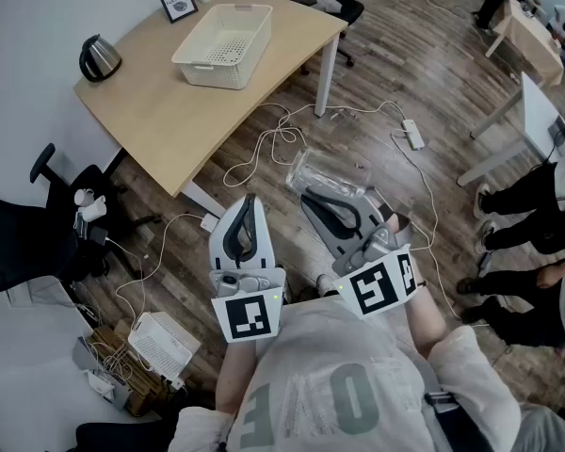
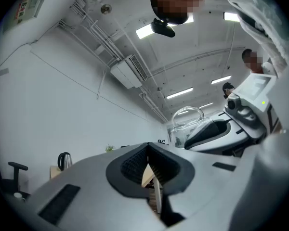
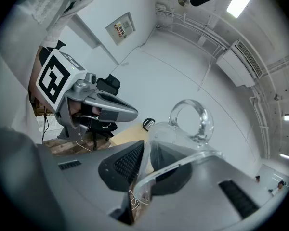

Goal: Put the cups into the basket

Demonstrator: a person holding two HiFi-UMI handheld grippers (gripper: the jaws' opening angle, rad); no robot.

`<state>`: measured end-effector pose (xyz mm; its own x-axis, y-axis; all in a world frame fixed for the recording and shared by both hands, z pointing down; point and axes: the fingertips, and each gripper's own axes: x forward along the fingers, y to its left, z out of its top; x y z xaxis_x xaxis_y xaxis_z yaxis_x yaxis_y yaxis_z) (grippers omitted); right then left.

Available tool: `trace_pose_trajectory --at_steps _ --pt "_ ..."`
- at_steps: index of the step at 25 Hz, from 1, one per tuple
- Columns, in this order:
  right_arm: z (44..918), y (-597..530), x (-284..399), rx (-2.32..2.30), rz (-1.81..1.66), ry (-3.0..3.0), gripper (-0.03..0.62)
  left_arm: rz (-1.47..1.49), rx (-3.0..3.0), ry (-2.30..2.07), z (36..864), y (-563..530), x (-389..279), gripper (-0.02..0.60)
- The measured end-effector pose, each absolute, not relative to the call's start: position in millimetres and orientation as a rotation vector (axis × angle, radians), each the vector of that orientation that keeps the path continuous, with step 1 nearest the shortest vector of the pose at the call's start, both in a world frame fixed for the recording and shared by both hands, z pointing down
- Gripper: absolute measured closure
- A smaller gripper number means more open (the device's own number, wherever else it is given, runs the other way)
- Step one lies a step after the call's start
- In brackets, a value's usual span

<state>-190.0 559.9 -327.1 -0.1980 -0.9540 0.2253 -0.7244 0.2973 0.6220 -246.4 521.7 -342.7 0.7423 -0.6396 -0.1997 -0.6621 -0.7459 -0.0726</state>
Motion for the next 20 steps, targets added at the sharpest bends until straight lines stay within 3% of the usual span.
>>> trace_pose_trajectory --at_steps 20 --pt "-324 514 -203 1.492 -0.495 -2.004 0.563 0.251 -2.790 1.071 -344 472 -265 0.572"
